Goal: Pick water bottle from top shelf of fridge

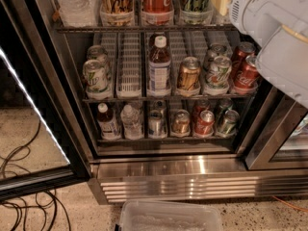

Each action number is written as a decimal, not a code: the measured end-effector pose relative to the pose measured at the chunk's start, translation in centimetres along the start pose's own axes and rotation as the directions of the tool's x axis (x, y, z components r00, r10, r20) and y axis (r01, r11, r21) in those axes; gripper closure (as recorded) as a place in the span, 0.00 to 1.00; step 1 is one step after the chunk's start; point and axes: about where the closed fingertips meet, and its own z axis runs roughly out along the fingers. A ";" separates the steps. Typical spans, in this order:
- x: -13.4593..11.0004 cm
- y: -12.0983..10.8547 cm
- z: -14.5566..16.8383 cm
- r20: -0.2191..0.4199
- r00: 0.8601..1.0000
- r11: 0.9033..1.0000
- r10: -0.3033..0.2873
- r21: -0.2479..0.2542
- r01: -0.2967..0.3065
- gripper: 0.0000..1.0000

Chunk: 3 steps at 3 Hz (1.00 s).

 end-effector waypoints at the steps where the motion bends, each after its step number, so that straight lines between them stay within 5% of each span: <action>1: 0.5 0.0 0.0 0.008 1.000 0.999 -0.017 0.028 0.017 0.29; 3: 1.8 -0.1 0.7 0.013 0.999 0.997 -0.045 0.066 0.044 0.30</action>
Offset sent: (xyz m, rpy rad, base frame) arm 0.0048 -0.0020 -0.0353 0.0353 -0.0204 -0.0684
